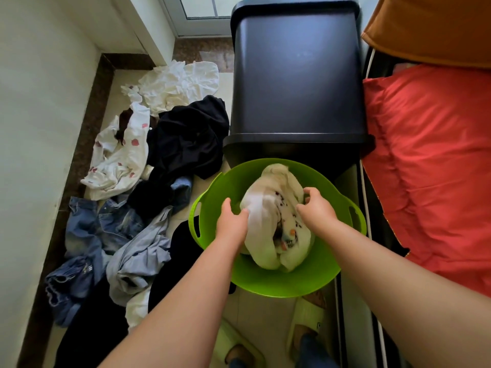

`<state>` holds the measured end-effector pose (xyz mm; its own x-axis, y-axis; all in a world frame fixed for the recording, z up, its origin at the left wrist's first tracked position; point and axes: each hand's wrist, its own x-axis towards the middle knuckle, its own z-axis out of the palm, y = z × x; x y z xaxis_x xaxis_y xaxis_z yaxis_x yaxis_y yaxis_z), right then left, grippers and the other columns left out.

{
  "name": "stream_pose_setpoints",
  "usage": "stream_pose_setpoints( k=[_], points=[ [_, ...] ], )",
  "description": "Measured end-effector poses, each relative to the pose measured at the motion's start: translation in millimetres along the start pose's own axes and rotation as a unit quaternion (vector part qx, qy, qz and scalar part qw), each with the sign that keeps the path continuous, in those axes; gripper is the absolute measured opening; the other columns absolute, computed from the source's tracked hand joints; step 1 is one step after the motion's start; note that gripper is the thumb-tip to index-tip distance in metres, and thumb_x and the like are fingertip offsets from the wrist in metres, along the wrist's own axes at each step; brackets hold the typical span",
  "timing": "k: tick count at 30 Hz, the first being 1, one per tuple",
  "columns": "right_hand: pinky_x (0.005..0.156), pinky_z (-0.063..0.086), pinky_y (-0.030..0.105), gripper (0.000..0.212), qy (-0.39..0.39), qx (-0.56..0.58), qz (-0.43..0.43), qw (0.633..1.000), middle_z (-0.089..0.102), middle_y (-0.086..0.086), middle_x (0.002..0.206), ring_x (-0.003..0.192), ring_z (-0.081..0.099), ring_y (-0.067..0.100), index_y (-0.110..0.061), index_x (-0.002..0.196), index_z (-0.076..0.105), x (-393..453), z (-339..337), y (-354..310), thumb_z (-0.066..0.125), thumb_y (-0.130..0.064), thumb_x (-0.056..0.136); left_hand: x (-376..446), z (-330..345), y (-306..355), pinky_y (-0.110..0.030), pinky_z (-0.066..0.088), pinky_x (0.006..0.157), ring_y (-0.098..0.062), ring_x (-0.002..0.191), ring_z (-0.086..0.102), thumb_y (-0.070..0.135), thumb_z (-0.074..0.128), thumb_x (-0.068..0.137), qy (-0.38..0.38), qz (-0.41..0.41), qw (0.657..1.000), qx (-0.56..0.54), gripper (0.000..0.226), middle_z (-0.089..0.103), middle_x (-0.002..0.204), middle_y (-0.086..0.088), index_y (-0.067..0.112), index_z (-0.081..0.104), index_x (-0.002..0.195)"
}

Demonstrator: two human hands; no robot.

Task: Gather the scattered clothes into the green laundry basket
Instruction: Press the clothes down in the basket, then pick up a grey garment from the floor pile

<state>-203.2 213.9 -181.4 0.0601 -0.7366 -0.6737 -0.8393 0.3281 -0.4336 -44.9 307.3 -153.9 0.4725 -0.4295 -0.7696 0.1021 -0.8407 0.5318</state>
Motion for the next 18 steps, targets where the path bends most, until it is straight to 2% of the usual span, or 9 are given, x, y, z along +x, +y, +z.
stream_pose_setpoints(
  k=[3, 6, 9, 10, 12, 13, 15, 18],
  points=[
    [0.065, 0.056, 0.041, 0.051, -0.008, -0.012, -0.005, 1.0, 0.059, 0.003, 0.1, 0.075, 0.066, 0.025, -0.026, 0.142, 0.036, -3.3, 7.5, -5.1, 0.049, -0.015, 0.094, 2.6, -6.0, -9.1, -0.044, 0.038, 0.108, -0.029, 0.136, 0.04, 0.028, 0.051, 0.097, -0.011, -0.007, 1.0, 0.017, 0.068, 0.033, 0.154, -0.009, 0.03, 0.013, 0.154],
    [0.048, 0.042, 0.031, 0.046, -0.029, -0.036, -0.016, 0.999, 0.059, -0.001, 0.089, 0.059, 0.056, 0.019, -0.025, 0.137, 0.042, -10.1, 22.0, -9.1, 0.045, -0.012, 0.093, 1.6, -13.5, -22.2, -0.033, 0.043, 0.095, -0.027, 0.131, 0.046, 0.024, 0.052, 0.097, -0.026, -0.017, 0.999, 0.039, 0.07, 0.035, 0.153, -0.008, 0.029, 0.012, 0.154],
    [0.05, 0.039, 0.028, 0.041, -0.049, -0.043, -0.022, 0.998, 0.057, -0.002, 0.088, 0.062, 0.055, 0.019, -0.025, 0.133, 0.046, -17.8, 43.6, -14.3, 0.044, -0.012, 0.093, -0.5, -26.5, -37.8, -0.032, 0.044, 0.09, -0.025, 0.126, 0.049, 0.024, 0.05, 0.097, -0.032, -0.013, 0.997, 0.075, 0.07, 0.041, 0.149, -0.008, 0.027, 0.01, 0.155],
    [0.049, 0.038, 0.028, 0.04, -0.058, -0.043, -0.023, 0.997, 0.058, -0.002, 0.086, 0.06, 0.053, 0.018, -0.026, 0.13, 0.048, -21.2, 53.6, -16.6, 0.045, -0.013, 0.093, -0.8, -33.5, -44.2, -0.031, 0.044, 0.085, -0.025, 0.118, 0.054, 0.024, 0.049, 0.097, -0.03, -0.012, 0.996, 0.085, 0.069, 0.049, 0.142, -0.008, 0.027, 0.012, 0.155],
    [0.049, 0.039, 0.029, 0.036, -0.083, -0.048, -0.027, 0.995, 0.062, 0.0, 0.086, 0.059, 0.053, 0.018, -0.028, 0.125, 0.051, -29.5, 74.0, -24.1, 0.048, -0.014, 0.093, -0.7, -51.1, -56.5, -0.029, 0.043, 0.069, -0.022, 0.089, 0.059, 0.021, 0.047, 0.095, -0.021, -0.008, 0.996, 0.092, 0.062, 0.063, 0.115, -0.009, 0.026, 0.023, 0.152],
    [0.052, 0.043, 0.031, 0.035, -0.098, -0.05, -0.029, 0.994, 0.065, 0.002, 0.09, 0.063, 0.057, 0.02, -0.03, 0.122, 0.052, -34.3, 81.2, -27.9, 0.049, -0.014, 0.092, -0.7, -58.9, -61.1, -0.028, 0.04, 0.06, -0.019, 0.075, 0.056, 0.019, 0.046, 0.093, -0.015, -0.006, 0.995, 0.095, 0.057, 0.065, 0.103, -0.009, 0.026, 0.032, 0.148],
    [0.063, 0.051, 0.035, 0.032, -0.13, -0.049, -0.039, 0.989, 0.069, 0.003, 0.093, 0.081, 0.067, 0.024, -0.03, 0.115, 0.056, -43.9, 102.6, -38.3, 0.049, -0.013, 0.09, 0.5, -80.0, -74.7, -0.027, 0.036, 0.051, -0.013, 0.062, 0.051, 0.018, 0.048, 0.092, -0.002, -0.002, 0.995, 0.096, 0.045, 0.063, 0.087, -0.004, 0.025, 0.048, 0.136],
    [0.079, 0.057, 0.037, 0.028, -0.172, -0.034, -0.054, 0.983, 0.072, 0.002, 0.091, 0.088, 0.069, 0.024, -0.024, 0.105, 0.064, -58.9, 138.7, -54.4, 0.049, -0.008, 0.088, 3.6, -115.5, -97.6, -0.025, 0.04, 0.053, -0.013, 0.064, 0.056, 0.017, 0.051, 0.089, 0.023, -0.006, 0.996, 0.084, 0.029, 0.064, 0.085, 0.003, 0.024, 0.06, 0.116]
  ],
)
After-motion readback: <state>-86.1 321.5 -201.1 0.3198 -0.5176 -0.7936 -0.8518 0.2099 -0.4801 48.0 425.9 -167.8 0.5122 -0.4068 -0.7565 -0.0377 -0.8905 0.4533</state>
